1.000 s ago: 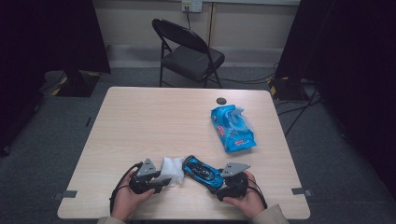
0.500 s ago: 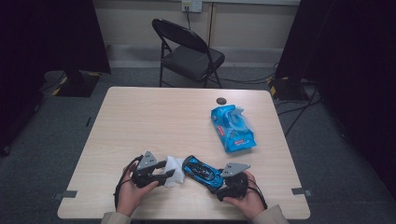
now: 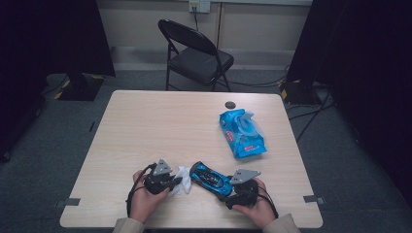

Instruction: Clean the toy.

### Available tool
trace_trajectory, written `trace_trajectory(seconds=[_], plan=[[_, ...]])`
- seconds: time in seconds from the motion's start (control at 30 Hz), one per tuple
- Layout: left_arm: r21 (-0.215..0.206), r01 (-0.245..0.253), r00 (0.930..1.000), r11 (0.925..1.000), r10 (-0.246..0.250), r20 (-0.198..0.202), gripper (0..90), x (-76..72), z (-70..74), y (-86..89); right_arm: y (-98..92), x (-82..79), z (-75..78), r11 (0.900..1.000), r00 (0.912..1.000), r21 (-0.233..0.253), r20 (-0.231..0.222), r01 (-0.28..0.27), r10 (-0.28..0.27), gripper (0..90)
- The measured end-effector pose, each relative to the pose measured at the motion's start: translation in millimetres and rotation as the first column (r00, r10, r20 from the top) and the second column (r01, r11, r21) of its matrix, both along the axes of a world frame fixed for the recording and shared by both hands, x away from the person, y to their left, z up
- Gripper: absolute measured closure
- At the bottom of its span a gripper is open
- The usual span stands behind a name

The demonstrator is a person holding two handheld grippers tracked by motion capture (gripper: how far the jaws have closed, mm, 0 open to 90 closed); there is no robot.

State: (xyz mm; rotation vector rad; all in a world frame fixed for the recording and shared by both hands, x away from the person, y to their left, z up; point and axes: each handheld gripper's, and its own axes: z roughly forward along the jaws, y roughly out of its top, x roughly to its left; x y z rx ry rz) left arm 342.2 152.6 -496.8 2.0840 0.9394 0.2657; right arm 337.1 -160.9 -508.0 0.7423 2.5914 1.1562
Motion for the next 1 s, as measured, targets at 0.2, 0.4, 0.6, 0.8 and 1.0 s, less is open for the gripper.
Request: trace_trajectory(seconds=[0.2,0.4,0.6,0.8,1.0], plan=[[-0.090,0.028,0.9992,0.9956,-0.025,0.030,85.0,-13.0,29.8,1.3,-1.0,1.5,0.2,1.000,1.0000,0.007,0.000,0.001,-0.001,24.2],[-0.112,0.099,0.9942,0.9887,-0.094,0.053,85.0,-18.6,45.2,-19.0,-1.0,1.8,0.2,1.000,1.0000,0.008,0.001,-0.003,0.002,24.6],[-0.128,0.175,0.9842,0.9763,-0.169,0.051,85.0,-11.9,52.6,-52.6,-1.0,2.3,0.3,1.000,1.0000,0.008,0.000,-0.006,0.006,24.7],[-0.073,0.244,0.9698,0.9671,-0.243,0.024,84.8,-9.0,35.6,-97.9,-0.9,2.1,0.3,1.000,1.0000,0.008,0.002,-0.007,0.007,24.9],[-0.007,0.282,0.9594,0.9595,-0.282,0.013,84.1,-8.7,16.0,-130.8,-1.0,1.9,0.3,1.000,1.0000,0.006,0.006,-0.007,0.007,24.9]])
